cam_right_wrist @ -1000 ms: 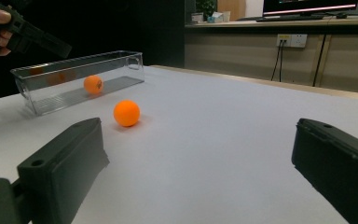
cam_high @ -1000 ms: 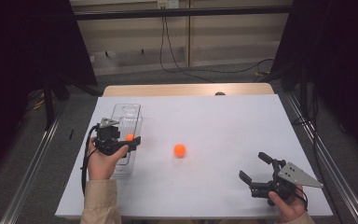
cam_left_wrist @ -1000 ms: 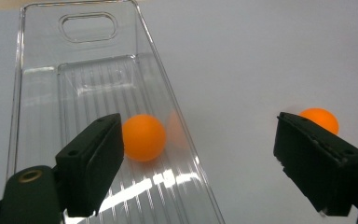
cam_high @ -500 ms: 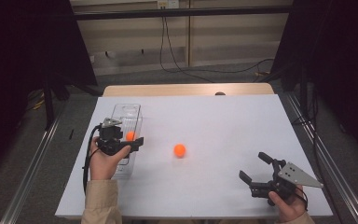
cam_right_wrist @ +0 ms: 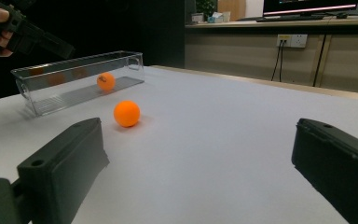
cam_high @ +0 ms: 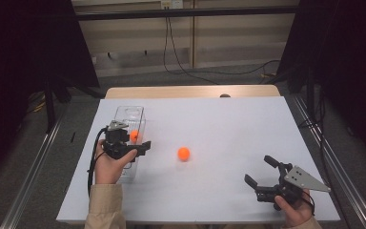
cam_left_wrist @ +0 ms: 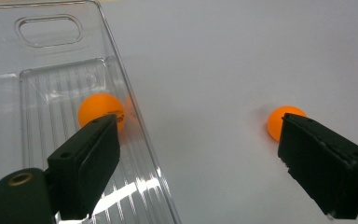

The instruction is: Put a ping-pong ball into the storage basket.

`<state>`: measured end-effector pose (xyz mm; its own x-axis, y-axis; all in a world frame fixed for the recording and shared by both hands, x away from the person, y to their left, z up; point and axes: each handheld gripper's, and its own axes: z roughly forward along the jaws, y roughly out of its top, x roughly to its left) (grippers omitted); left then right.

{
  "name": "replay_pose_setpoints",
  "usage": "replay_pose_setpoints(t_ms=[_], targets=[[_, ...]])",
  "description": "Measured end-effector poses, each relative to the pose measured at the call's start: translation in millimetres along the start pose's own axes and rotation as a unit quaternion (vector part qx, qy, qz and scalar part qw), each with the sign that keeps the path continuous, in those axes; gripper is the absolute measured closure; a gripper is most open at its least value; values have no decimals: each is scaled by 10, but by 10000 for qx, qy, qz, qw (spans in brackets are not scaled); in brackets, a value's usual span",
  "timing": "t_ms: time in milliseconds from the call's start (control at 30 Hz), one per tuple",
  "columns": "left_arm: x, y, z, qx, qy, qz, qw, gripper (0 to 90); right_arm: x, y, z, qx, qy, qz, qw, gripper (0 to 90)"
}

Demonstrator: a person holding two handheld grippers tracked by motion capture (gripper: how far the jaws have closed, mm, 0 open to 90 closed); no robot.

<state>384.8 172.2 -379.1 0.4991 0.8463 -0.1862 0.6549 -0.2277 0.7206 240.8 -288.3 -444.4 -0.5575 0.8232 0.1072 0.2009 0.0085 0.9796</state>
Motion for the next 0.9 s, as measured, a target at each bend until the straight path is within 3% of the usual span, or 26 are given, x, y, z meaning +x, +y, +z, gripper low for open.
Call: replay_pose_setpoints(t_ms=[900], targets=[[-138, 11, 105, 75, -324, 149, 9993, 119, 1, 0, -2, 7, 2, 15, 10000, 19]])
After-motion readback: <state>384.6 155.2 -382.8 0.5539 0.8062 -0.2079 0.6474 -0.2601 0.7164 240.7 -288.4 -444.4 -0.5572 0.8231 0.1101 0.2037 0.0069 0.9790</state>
